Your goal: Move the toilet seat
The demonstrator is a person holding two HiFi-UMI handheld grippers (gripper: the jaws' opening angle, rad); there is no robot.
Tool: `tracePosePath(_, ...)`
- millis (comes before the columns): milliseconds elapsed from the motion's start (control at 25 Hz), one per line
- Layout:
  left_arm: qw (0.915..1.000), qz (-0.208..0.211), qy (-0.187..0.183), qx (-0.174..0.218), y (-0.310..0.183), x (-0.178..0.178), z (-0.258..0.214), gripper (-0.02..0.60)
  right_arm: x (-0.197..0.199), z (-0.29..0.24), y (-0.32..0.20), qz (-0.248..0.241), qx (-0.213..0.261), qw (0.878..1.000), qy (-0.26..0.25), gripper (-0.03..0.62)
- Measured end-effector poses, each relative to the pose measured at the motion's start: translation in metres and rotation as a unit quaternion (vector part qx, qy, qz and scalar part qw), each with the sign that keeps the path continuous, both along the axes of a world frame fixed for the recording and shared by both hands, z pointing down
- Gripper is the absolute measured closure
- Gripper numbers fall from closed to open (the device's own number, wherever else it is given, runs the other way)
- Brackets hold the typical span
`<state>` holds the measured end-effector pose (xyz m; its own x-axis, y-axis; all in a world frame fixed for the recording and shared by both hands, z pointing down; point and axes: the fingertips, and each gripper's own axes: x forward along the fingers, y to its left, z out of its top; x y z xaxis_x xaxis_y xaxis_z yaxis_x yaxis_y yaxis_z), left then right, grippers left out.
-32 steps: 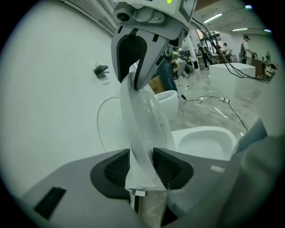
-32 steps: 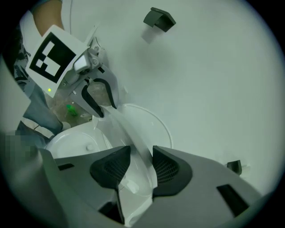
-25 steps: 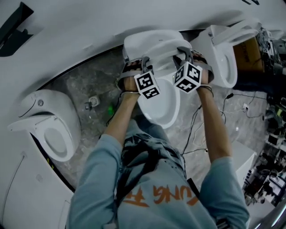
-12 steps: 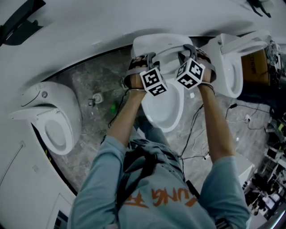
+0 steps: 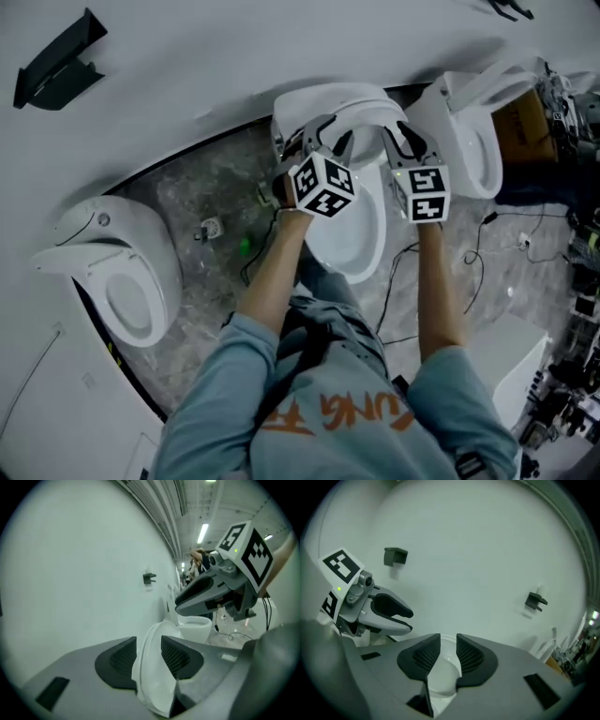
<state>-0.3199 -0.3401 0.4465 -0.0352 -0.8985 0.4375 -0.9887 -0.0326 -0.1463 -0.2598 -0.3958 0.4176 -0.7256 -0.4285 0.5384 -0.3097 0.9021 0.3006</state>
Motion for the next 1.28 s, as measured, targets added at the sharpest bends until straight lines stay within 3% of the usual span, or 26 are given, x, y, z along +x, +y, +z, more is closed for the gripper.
tracePosePath(160, 0.9945, -0.022, 0.074, 0.071, 0.027, 0.013, -0.062, 0.453, 0.037, -0.053, 0.013, 0.059, -0.010, 0.994, -0.096, 0.564)
tracePosePath(200, 0.9899, -0.033, 0.100, 0.094, 0.036, 0.016, -0.080, 0.484, 0.046, -0.065, 0.017, 0.065, -0.014, 0.991, -0.115, 0.594)
tracePosePath(280, 0.9784, -0.059, 0.139, 0.141, 0.053, 0.018, -0.114, 0.552, 0.060, -0.093, 0.024, 0.069, -0.024, 0.985, -0.157, 0.595)
tracePosePath(400, 0.9652, -0.077, 0.168, 0.185, 0.069, 0.021, -0.149, 0.577, 0.078, -0.135, 0.041, 0.080, -0.022, 0.970, -0.228, 0.595)
tracePosePath(480, 0.9588, -0.068, 0.178, 0.211, 0.076, 0.027, -0.166, 0.578, 0.089, -0.154, 0.051, 0.092, -0.024, 0.958, -0.270, 0.595)
tracePosePath(640, 0.9340, -0.012, 0.215, 0.285, 0.085, 0.048, -0.219, 0.580, 0.118, -0.169, 0.059, 0.145, -0.049, 0.931, -0.331, 0.597)
tracePosePath(720, 0.9364, 0.005, 0.197, 0.291, 0.082, 0.059, -0.238, 0.580, 0.132, -0.173, 0.061, 0.162, -0.054, 0.924, -0.341, 0.596)
tracePosePath(800, 0.9416, 0.005, 0.176, 0.287, 0.077, 0.072, -0.246, 0.580, 0.146, -0.175, 0.062, 0.165, -0.049, 0.926, -0.337, 0.596)
tracePosePath(1000, 0.9661, -0.035, 0.100, 0.235, 0.061, 0.105, -0.230, 0.580, 0.191, -0.174, 0.057, 0.165, -0.027, 0.937, -0.308, 0.597)
tracePosePath(1280, 0.9659, -0.072, 0.086, 0.233, 0.052, 0.134, -0.233, 0.580, 0.232, -0.179, 0.044, 0.152, -0.018, 0.943, -0.296, 0.595)
